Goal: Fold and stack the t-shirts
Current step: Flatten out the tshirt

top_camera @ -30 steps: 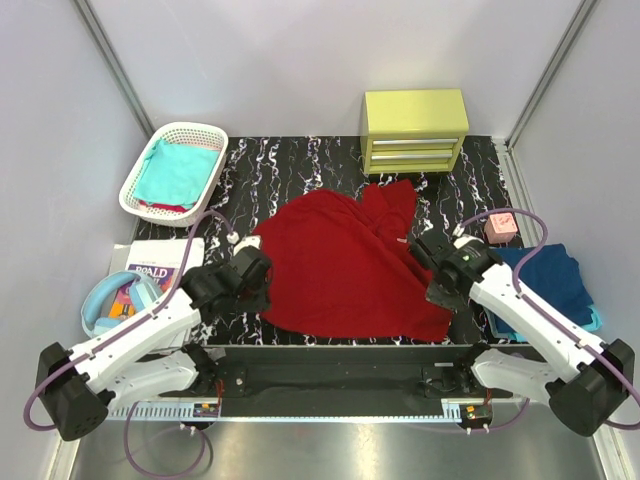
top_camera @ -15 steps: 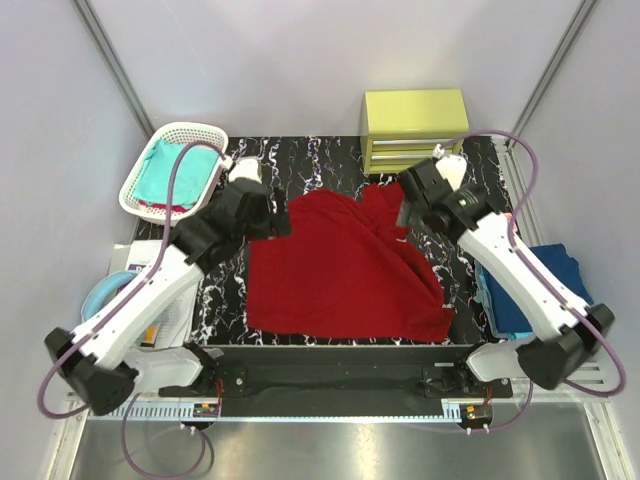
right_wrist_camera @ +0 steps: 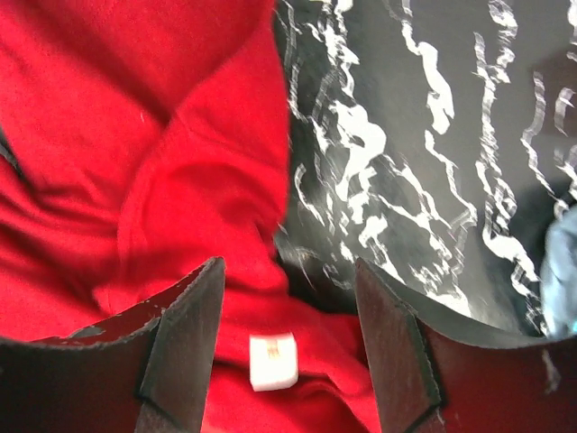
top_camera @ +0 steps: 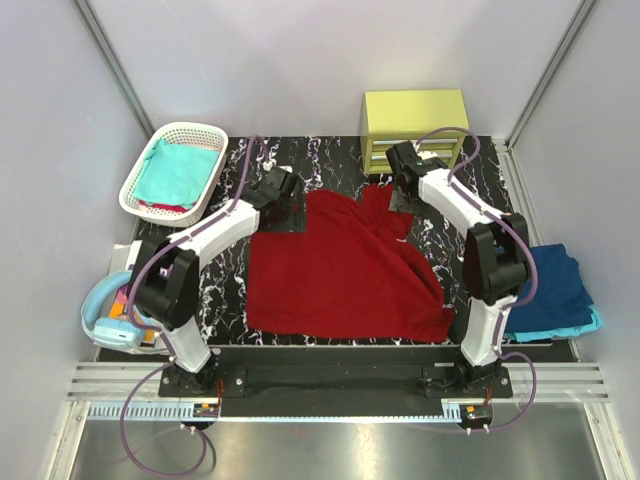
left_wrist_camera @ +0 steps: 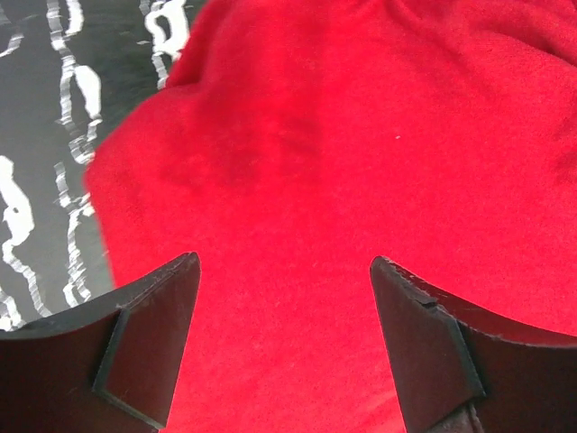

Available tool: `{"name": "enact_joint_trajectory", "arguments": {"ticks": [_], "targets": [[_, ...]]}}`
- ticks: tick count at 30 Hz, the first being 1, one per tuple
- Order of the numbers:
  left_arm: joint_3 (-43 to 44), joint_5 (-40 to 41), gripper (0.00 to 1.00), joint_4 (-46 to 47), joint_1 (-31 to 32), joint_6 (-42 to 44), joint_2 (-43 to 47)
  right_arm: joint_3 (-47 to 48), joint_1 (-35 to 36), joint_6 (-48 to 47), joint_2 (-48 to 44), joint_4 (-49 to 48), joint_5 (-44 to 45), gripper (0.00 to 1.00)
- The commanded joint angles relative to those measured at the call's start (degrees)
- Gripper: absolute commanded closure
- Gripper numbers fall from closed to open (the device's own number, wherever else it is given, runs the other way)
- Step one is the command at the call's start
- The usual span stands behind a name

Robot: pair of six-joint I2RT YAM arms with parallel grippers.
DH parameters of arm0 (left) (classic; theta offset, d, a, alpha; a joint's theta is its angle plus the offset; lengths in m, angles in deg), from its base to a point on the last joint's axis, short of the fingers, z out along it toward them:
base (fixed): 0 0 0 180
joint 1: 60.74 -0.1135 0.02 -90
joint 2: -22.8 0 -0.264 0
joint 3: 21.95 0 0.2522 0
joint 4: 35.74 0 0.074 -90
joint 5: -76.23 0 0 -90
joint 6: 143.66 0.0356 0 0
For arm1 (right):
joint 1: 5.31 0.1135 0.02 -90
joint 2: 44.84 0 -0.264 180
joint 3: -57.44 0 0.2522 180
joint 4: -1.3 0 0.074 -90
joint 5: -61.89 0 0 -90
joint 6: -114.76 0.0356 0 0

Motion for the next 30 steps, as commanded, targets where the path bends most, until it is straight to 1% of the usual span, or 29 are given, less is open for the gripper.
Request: {"name": "enact_joint_trajectory", "arguments": {"ticks": [1, 5, 8, 12, 20, 24, 27, 28, 29, 30], "targets": [[4.4, -3.3, 0.19, 4.1, -0.4, 1.4, -1.2, 7.4, -1.1, -1.8, 5.3, -3.0, -1.8, 0.34], [5.0, -2.7, 0.19, 4.0, -0.5, 2.8, -2.3, 12.8, -2.2, -2.2, 10.8, -2.9, -1.9, 0.34], [4.9, -3.0, 0.19, 3.9, -0.5, 1.9, -2.7, 18.4, -3.2, -2.0, 15.4, -3.0, -2.6, 0.34], [3.9, -4.0, 0.20, 3.9, -0.5, 0.7, -2.6, 23.2, -3.4, -2.3, 20.2, -2.4, -3.1, 0.36], [2.3, -5.0, 0.21, 4.6, -0.5, 0.0, -3.1, 23.7, -3.4, -2.3, 24.6, -2.0, -3.7, 0.38], [2.7, -6.0, 0.23, 4.6, -0.5, -0.1, -3.8, 23.5, -3.4, -2.3, 25.3, -1.3, -4.0, 0.46], [3.1, -6.5, 0.25, 4.5, -0.5, -0.1, -4.3, 23.8, -3.5, -1.8, 25.4, -0.3, -3.7, 0.66], [3.2, -6.6, 0.25, 4.5, -0.5, -0.2, -4.6, 24.1, -3.5, -1.5, 25.5, 0.0, -3.3, 0.86], [3.3, -6.8, 0.26, 4.5, -0.5, -0.1, -4.8, 24.5, -3.7, -1.3, 25.5, 0.4, -3.0, 0.95], [3.6, -6.9, 0.27, 4.5, -0.5, -0.1, -5.0, 24.6, -3.7, -1.1, 25.5, 0.9, -2.6, 1.00]]}}
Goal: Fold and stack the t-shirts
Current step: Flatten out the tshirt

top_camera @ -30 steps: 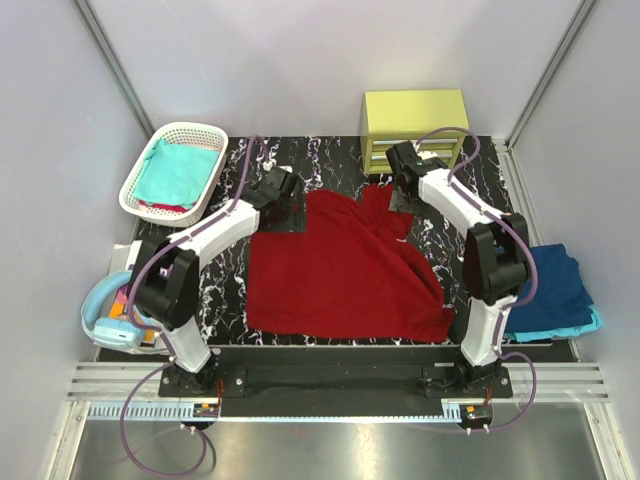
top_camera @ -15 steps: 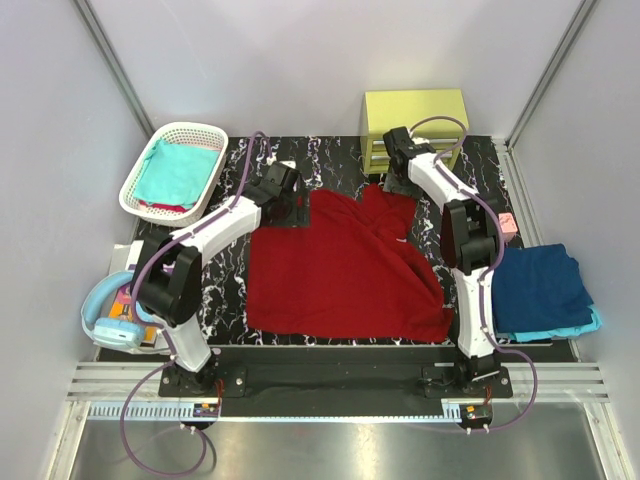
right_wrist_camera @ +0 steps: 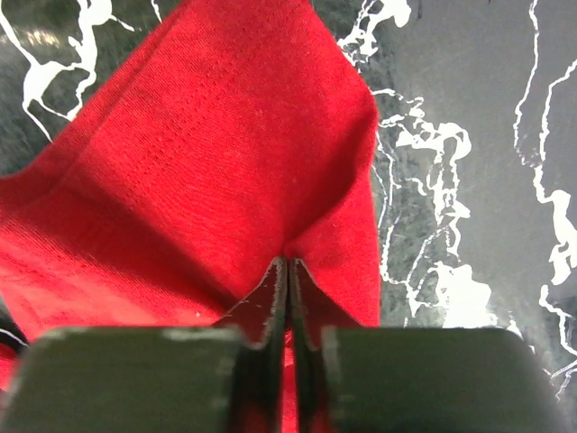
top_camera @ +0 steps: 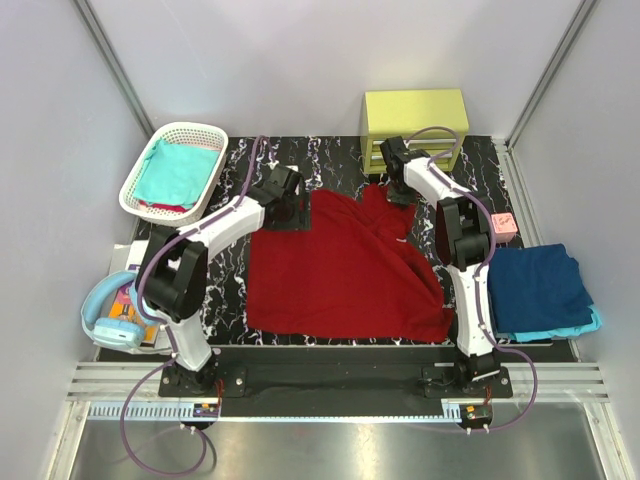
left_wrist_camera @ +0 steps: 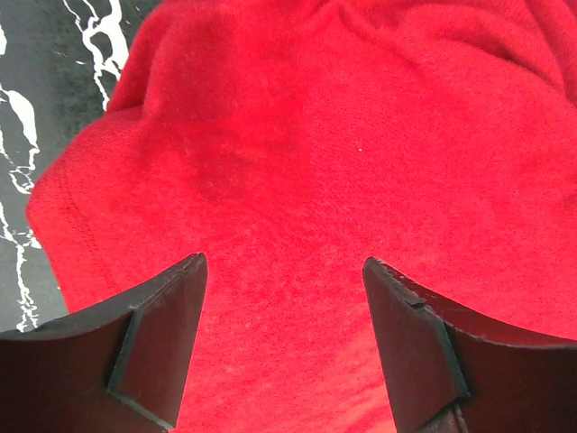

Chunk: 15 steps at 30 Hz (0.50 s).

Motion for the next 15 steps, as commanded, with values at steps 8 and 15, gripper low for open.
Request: {"name": "enact_joint_trajectory", "arguments": {"ticks": [8, 15], "targets": [[2.0, -1.3, 0.30, 0.6, -0.3, -0.2, -2.2, 9.0, -4.7, 3.7, -0.6, 6.1, 8.2, 1.00], [2.0, -1.4, 0.30, -0.1, -0.3, -0.7, -2.6, 23.2, -8.9, 3.3, 4.2, 10.9, 8.1, 1.00]]}}
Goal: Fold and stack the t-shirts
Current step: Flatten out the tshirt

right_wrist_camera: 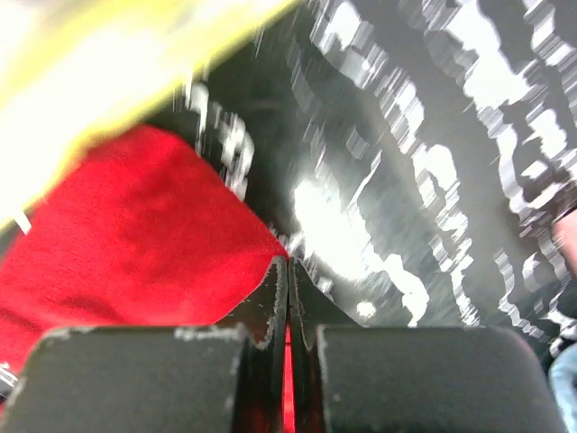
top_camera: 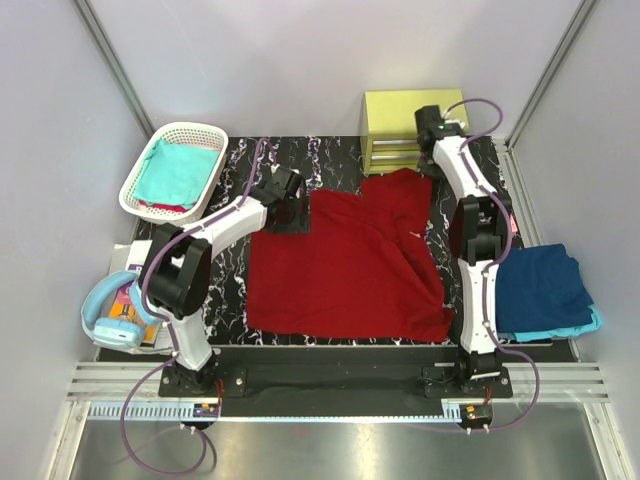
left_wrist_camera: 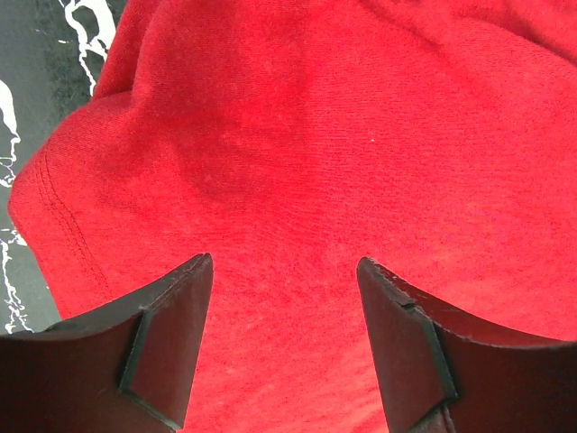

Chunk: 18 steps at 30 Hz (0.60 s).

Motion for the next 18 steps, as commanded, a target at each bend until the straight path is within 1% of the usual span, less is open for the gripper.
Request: {"name": "enact_joint_trajectory", "arguments": {"ticks": [1, 4, 9, 12, 13, 14, 16, 17, 18], "targets": [[2.2, -0.7, 0.31, 0.3, -0.3, -0.5, -0.8, 12.2, -2.3, 0.5, 3.6, 3.4, 2.3, 1.00], [3.0, -0.9, 0.31, -0.5, -0.2, -0.5, -1.6, 17.8, -3.2, 0.5, 6.9, 4.9, 2.1, 1.00], [3.6, -0.5, 0.30, -1.2, -0.3, -0.4, -1.9, 20.1, -4.9, 0.2, 10.0, 4.9, 2.3, 1.00], [3.4, -0.2, 0.30, -1.2, -0.3, -0.4, -1.6, 20.4, -5.9, -0.6, 10.1, 3.9, -0.8, 0.79], [3.2, 0.0, 0.30, -1.2, -0.5, -0.4, -1.5, 20.0, -6.0, -0.9, 9.5, 3.4, -1.8, 0.68], [3.1, 0.1, 0.30, -1.2, -0.5, -0.4, -1.1, 19.7, -5.8, -1.5, 7.7, 3.1, -3.6, 0.64], [2.5, 0.4, 0.29, -1.0, -0.6, -0.6, 0.3, 17.7, -5.0, -2.3, 4.9, 1.4, -3.9, 0.54], [2.5, 0.4, 0.28, -0.8, -0.7, -0.6, 0.8, 17.3, -4.7, -2.7, 1.8, 1.0, -4.1, 0.43], [2.5, 0.5, 0.27, -0.6, -0.7, -0.5, 1.7, 16.8, -3.6, -2.9, 0.0, 0.8, -4.2, 0.37]]}}
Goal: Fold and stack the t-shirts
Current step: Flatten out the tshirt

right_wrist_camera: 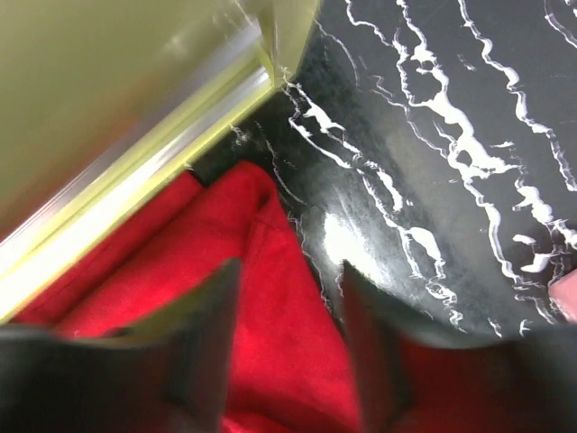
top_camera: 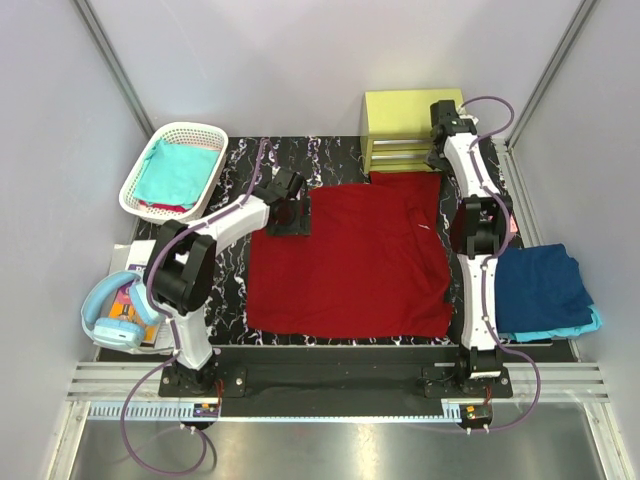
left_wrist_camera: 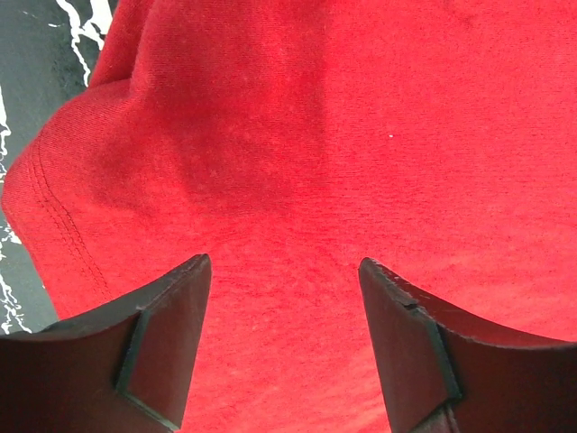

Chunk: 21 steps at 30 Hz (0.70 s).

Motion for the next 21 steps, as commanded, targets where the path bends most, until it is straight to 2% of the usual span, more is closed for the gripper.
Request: {"name": "enact_joint_trajectory", "arguments": {"ticks": [1, 2, 4, 8, 11, 12, 13, 17, 21], "targets": [[1.3, 0.7, 0.26, 1.2, -0.6, -0.4, 4.3, -0.8, 2.4, -2.5, -11.7, -3.2, -2.2, 0.31], [1.3, 0.6, 0.25, 1.2, -0.6, -0.2, 4.6, -1.2, 3.4, -3.2, -15.5, -3.4, -1.9, 0.20], [1.1, 1.0, 0.23, 1.2, -0.6, 0.2, 5.7, -4.0, 6.3, -3.9, -19.6, -4.4, -1.7, 0.13], [0.0, 1.7, 0.23, 2.5, -1.3, 0.7, 5.9, -13.0, 13.6, -4.6, -31.8, -2.7, 0.6, 0.13], [1.6, 3.0, 0.23, 2.6, -2.6, 1.5, 3.8, -23.1, 20.9, -4.0, -39.5, -1.2, 2.4, 0.14], [2.4, 3.0, 0.23, 2.4, -3.9, 1.7, 2.2, -29.1, 22.5, -3.7, -41.4, -1.5, 2.1, 0.14], [4.8, 3.0, 0.23, 2.1, -4.6, 1.8, 1.1, -32.0, 26.0, -3.2, -43.3, -1.7, 2.5, 0.14], [13.8, 2.5, 0.25, -3.0, -7.6, 2.2, -7.1, -44.6, 31.7, 1.4, -53.5, -2.4, 3.5, 0.15], [19.1, 3.1, 0.26, -3.5, -8.2, 3.2, -11.1, -52.9, 33.5, 3.8, -59.4, -2.1, 3.5, 0.16]]}}
